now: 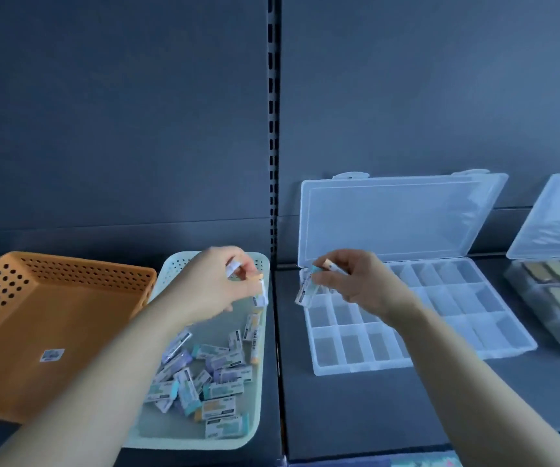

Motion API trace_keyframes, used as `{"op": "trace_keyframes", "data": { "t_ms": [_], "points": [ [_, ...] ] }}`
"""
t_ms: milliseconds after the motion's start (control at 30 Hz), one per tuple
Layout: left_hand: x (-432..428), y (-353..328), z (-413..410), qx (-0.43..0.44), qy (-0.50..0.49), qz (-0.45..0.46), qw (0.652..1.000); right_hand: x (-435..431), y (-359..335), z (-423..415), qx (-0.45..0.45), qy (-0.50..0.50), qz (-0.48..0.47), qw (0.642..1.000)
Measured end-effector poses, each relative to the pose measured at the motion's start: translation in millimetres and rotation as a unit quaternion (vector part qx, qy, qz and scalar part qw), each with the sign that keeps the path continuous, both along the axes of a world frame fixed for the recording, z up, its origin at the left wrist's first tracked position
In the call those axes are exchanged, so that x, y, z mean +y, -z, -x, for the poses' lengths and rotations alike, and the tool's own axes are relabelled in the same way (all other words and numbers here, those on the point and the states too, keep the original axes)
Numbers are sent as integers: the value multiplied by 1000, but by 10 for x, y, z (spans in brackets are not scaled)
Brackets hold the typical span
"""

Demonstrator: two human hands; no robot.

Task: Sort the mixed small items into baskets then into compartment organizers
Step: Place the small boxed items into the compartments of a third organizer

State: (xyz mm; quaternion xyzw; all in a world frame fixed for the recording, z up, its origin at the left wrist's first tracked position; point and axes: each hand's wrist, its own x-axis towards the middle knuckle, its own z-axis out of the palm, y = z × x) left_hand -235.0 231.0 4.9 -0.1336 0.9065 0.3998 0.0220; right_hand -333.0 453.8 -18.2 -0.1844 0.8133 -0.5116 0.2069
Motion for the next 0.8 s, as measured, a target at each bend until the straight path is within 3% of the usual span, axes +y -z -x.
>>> {"op": "trace_keyframes", "data": {
  "t_ms": [133,233,467,800],
  "points": [
    [738,-70,291,92,-9,-79,993,635,-74,271,59,78,-5,995],
    [1276,45,605,110,-18,-88,990,1182,-98,515,96,128,-15,987],
    [2063,507,1338,136,-20,22,990,1969,99,1015,138,161,-14,977],
    [2334,831,1660,41,-2,185,982,2139,334,1342,146,103,-32,983]
  ]
}}
